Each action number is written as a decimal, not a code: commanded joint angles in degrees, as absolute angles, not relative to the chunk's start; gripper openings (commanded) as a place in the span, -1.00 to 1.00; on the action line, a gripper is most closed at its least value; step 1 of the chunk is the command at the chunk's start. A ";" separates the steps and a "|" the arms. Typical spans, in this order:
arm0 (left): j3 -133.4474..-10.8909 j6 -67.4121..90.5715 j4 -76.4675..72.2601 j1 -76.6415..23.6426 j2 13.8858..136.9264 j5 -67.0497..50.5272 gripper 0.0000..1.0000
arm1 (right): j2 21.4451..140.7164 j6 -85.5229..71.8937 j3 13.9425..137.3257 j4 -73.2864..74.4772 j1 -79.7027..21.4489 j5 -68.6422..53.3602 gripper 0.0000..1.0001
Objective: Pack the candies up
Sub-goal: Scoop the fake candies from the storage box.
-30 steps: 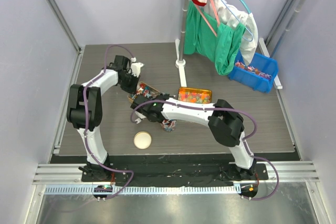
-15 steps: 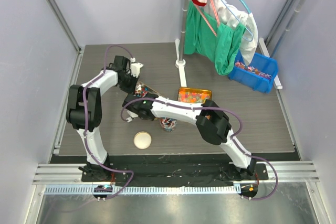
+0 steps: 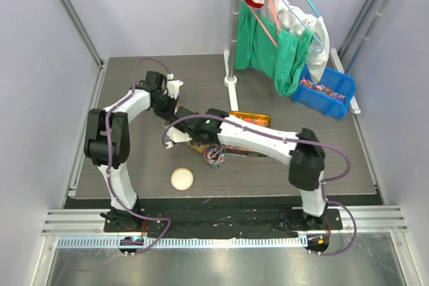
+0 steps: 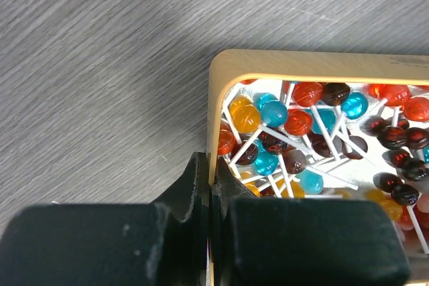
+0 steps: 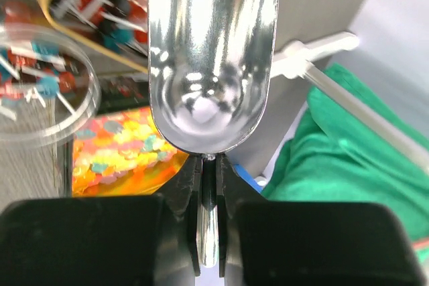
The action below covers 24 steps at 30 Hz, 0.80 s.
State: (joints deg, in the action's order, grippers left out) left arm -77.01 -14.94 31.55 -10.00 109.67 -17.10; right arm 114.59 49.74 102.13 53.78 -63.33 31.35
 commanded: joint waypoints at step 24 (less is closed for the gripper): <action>-83.94 -15.38 40.87 -6.33 111.97 -47.37 -1.00 | 88.16 39.72 87.28 43.77 -49.93 26.27 -0.98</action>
